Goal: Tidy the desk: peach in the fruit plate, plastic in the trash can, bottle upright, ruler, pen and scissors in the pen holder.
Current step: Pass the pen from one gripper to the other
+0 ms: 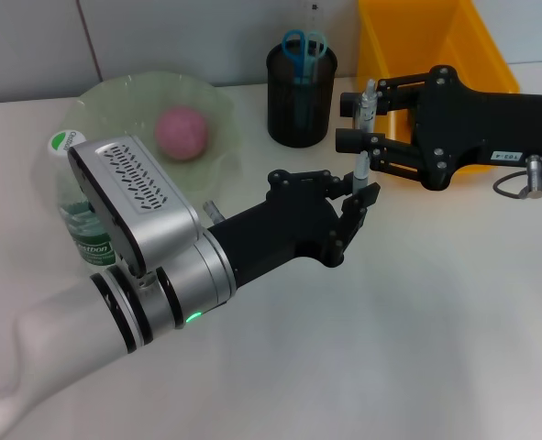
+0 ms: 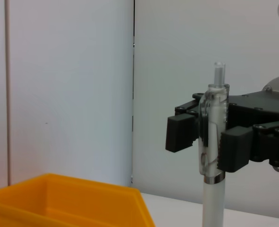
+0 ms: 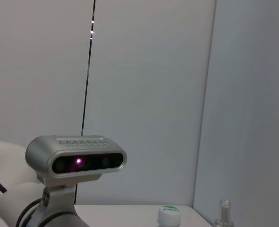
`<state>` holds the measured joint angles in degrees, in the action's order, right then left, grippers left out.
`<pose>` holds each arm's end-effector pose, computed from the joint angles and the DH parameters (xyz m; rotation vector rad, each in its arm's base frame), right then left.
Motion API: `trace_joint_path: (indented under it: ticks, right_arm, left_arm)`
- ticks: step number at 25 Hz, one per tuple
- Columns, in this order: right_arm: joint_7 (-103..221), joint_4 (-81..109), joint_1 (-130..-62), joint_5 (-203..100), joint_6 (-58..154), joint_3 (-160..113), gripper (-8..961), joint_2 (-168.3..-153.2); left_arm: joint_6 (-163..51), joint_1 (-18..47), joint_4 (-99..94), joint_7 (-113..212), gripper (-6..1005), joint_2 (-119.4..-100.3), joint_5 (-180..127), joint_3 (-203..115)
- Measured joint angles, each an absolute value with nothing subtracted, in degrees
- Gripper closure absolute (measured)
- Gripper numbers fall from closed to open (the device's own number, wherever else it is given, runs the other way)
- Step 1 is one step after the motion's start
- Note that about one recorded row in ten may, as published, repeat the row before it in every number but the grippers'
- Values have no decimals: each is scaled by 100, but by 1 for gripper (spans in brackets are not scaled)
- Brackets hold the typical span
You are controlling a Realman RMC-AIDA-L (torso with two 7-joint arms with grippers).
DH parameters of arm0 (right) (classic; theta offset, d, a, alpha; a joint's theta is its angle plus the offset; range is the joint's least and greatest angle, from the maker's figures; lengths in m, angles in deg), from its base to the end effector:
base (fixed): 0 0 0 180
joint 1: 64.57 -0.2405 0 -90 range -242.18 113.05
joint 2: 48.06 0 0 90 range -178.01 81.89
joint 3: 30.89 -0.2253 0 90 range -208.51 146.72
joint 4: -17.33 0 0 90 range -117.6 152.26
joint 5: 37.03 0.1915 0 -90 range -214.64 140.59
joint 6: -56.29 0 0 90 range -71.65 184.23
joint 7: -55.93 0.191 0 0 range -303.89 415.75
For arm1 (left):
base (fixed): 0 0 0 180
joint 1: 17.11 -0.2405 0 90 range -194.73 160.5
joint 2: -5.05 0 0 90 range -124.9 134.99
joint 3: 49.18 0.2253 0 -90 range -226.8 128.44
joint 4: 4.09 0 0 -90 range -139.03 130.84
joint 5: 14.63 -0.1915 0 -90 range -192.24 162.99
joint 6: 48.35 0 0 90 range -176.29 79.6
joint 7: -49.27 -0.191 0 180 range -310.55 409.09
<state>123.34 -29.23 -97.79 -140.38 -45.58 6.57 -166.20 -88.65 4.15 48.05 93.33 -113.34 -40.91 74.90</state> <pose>0.1422 0.3244 0.0292 -2.6719 -0.0330 0.9494 -0.0904 0.2993 -0.1280 -2.5307 -0.2849 -0.9246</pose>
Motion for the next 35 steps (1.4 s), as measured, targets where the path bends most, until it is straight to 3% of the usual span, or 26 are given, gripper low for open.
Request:
trace_joint_path:
  ticks: [16, 22, 27, 35]
  right_arm:
    - [12333, -2925, -9754, -13970, -4478, 637, 749, -16639]
    - [12334, -2897, -9752, -13968, -4486, 638, 746, -16636]
    - [12354, -2862, -9752, -13967, -4488, 637, 813, -16636]
    - [12379, -2861, -9752, -13960, -4452, 636, 814, -16635]
  left_arm:
    - [-8916, 354, 4820, 9328, 759, -11331, -4090, 7439]
    - [-8921, 351, 4820, 9322, 755, -11334, -4090, 7424]
    - [-8920, 352, 4820, 9309, 751, -11334, -4091, 7422]
    - [-8921, 354, 4818, 9408, 745, -11346, -4061, 7334]
